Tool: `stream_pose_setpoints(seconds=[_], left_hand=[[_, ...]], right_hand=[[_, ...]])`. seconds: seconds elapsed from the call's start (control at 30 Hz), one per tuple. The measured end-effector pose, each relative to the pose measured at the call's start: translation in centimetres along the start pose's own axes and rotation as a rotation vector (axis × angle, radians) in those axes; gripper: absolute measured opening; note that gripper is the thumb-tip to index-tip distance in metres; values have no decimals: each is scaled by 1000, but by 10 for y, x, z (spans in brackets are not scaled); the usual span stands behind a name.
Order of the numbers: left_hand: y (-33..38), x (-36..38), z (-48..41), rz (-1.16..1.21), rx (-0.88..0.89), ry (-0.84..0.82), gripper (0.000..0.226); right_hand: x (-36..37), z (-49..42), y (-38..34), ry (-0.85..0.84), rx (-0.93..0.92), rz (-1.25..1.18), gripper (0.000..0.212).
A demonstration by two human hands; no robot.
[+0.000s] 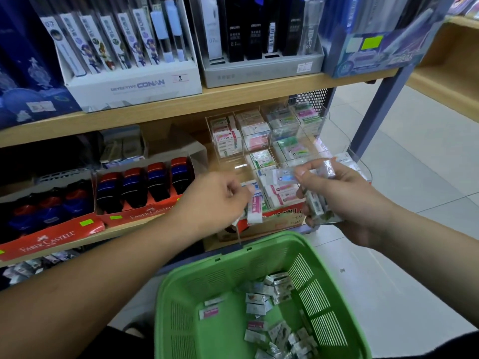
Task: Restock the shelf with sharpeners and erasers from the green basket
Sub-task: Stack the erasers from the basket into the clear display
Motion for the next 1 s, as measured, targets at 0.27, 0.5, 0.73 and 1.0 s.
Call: stream_pose_setpoints(seconds=[0.27,0.5,0.73,1.0], left_hand=[[-1,13,-13,-377,-55,-95,45],[-4,1,-20,-280,141,-143,18],[-3,7,-26,-401,104,-196,25],[-2,-9,-22,424,-24,-214,19]], right_hand=[[4,-10,5,-7,8,-9,9],[8,-20,2,-34,7,-28,8],[5,-22,4,-39,14,-23,8],[10,-23,6,-79,18,-40,10]])
Point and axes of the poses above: each hand's wrist, its own z-axis away from the middle knuckle, its own x-axis out of the palm, y = z × x, the point moved 5 cm from there along -z, towards the middle knuckle, and after that the axes turned 8 degrees about -y, right-handed, at the moved point
